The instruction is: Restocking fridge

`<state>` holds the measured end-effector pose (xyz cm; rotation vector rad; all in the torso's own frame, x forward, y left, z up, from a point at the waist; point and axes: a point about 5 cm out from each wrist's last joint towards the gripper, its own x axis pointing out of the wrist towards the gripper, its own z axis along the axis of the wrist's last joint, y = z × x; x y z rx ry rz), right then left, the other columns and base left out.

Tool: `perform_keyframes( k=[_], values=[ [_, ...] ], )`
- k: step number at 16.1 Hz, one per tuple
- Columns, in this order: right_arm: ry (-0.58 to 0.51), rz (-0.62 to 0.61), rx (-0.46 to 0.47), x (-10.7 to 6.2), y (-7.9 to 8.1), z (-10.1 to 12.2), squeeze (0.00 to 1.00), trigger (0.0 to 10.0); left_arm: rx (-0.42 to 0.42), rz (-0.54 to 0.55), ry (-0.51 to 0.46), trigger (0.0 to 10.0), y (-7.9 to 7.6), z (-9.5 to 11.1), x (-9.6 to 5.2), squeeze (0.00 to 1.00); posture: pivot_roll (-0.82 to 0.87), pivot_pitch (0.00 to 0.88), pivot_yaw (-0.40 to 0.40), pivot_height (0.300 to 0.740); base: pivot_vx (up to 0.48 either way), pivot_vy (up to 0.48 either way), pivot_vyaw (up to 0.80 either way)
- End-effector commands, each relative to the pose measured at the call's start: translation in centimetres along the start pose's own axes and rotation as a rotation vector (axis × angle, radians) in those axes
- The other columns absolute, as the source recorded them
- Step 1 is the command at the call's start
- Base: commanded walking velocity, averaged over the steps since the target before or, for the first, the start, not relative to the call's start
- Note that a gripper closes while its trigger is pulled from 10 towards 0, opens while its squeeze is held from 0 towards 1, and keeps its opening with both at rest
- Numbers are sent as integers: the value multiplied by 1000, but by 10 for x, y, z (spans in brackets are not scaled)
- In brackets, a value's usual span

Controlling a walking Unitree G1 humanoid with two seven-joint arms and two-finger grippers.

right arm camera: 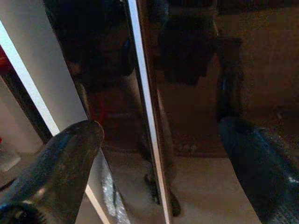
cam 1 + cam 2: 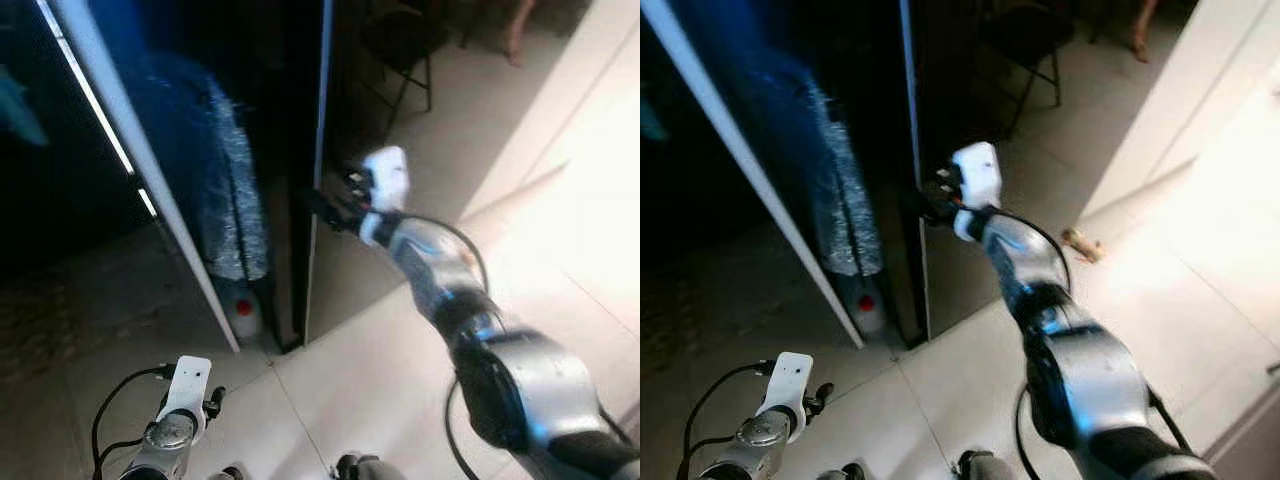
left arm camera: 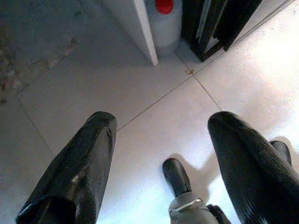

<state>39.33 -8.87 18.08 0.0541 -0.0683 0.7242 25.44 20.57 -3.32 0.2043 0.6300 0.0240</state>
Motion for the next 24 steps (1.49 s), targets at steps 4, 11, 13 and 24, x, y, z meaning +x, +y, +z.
perform_keyframes(
  k=[4, 11, 13, 24],
  values=[
    [-8, -92, 0, -51, -18, -39, 0, 10000, -10, -7, 51, 10000, -3, -18, -6, 0, -126, 177, -55, 740, 0, 0, 0],
    [377, -501, 199, -180, -24, -157, 0, 10000, -4, -6, 70, 10000, -1, -23, -7, 0, -143, 178, -56, 740, 0, 0, 0],
    [594, -673, 299, -217, -7, -196, 0, 10000, -7, -5, 80, 10000, -1, -24, -7, 0, -141, 176, -54, 740, 0, 0, 0],
    [842, -761, 482, -250, 56, -245, 0, 10000, -65, -2, 118, 10000, 0, -32, -10, 0, -131, 160, -51, 740, 0, 0, 0]
  ],
)
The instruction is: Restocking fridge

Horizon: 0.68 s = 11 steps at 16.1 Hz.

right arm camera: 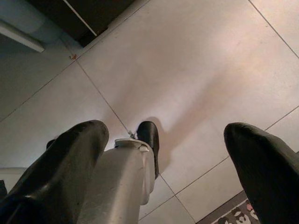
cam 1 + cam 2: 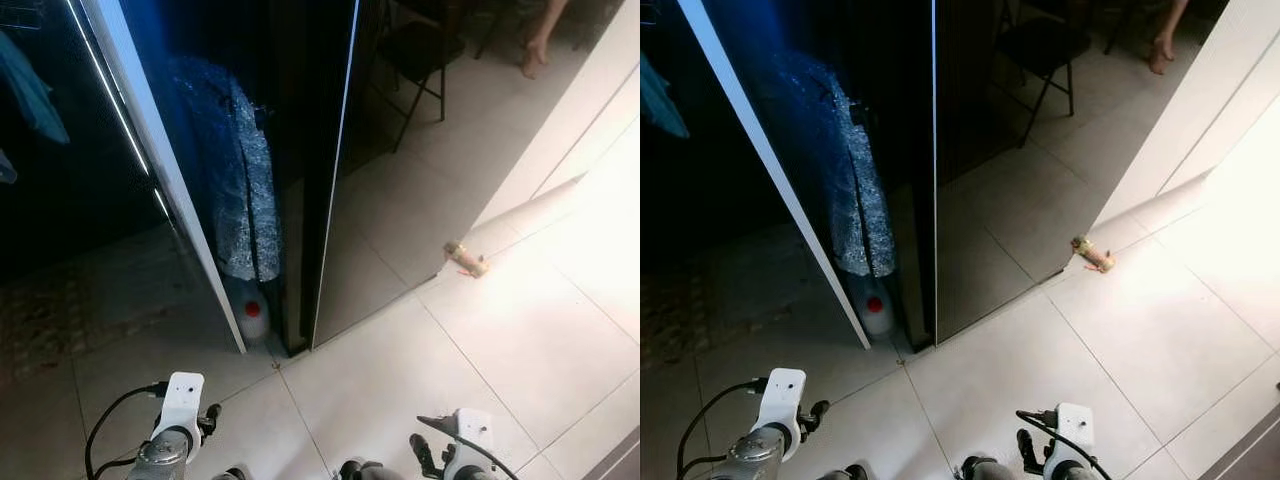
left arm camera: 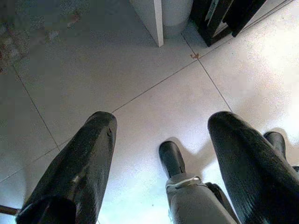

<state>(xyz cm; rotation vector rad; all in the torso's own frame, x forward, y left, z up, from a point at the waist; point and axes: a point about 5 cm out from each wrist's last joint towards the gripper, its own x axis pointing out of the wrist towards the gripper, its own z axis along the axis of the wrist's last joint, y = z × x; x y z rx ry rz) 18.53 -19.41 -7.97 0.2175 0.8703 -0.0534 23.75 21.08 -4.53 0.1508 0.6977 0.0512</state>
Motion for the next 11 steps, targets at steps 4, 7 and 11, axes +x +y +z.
perform_keyframes(
  k=[4, 7, 11],
  values=[
    [29, 11, -44, -4, -8, -7, 0, 10000, 7, -10, 57, 10000, -2, -14, -3, 0, -129, 148, -49, 740, 0, -222, 0],
    [55, 7, -74, -10, -19, -17, 0, 10000, 12, -16, 58, 10000, -3, -14, -3, 0, -129, 148, -47, 740, 0, -301, 533],
    [87, -4, -29, -13, -18, -32, 0, 10000, 17, -20, 55, 10000, -4, -13, -3, 0, -132, 162, -46, 740, 0, -302, 200]
  ],
)
